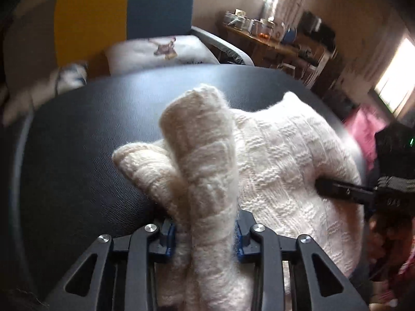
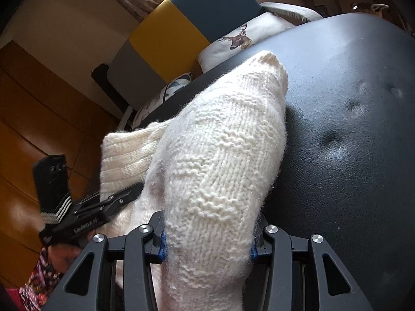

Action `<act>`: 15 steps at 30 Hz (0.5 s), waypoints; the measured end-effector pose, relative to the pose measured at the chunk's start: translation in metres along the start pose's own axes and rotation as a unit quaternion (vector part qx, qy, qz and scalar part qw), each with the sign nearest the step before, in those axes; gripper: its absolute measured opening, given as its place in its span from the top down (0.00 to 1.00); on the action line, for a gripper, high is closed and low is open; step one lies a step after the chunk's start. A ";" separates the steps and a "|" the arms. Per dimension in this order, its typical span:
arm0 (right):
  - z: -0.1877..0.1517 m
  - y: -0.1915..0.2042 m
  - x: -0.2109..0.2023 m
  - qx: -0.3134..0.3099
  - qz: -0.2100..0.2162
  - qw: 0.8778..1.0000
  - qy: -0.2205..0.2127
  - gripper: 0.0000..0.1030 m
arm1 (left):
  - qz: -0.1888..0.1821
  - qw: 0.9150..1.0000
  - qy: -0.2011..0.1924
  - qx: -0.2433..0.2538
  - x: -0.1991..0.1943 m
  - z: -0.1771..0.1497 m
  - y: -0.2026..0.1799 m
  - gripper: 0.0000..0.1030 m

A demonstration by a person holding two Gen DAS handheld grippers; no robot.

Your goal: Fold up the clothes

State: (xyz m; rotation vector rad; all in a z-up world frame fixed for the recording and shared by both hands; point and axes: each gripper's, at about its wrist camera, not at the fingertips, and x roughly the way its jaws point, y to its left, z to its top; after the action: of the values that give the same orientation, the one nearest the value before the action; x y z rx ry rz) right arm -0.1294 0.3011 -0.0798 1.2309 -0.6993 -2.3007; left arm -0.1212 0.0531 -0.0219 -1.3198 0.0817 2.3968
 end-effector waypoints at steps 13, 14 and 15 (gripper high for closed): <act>0.010 -0.010 -0.044 -0.018 -0.016 0.998 -0.054 0.56 | 0.053 0.997 -0.011 0.049 -0.013 0.038 -0.069 0.69; 0.012 -0.013 -0.049 -0.015 -0.017 0.998 -0.060 0.56 | 0.052 0.997 -0.013 0.054 -0.013 0.041 -0.075 0.69; 0.013 -0.017 -0.054 -0.013 -0.018 0.998 -0.065 0.57 | 0.052 0.997 -0.015 0.061 -0.013 0.046 -0.082 0.69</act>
State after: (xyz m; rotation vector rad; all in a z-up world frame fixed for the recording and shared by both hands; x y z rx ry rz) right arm -0.1153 0.3488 -0.0495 1.0988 -0.6951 -2.4294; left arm -0.1210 0.1356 0.0252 -1.2523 0.2911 2.4544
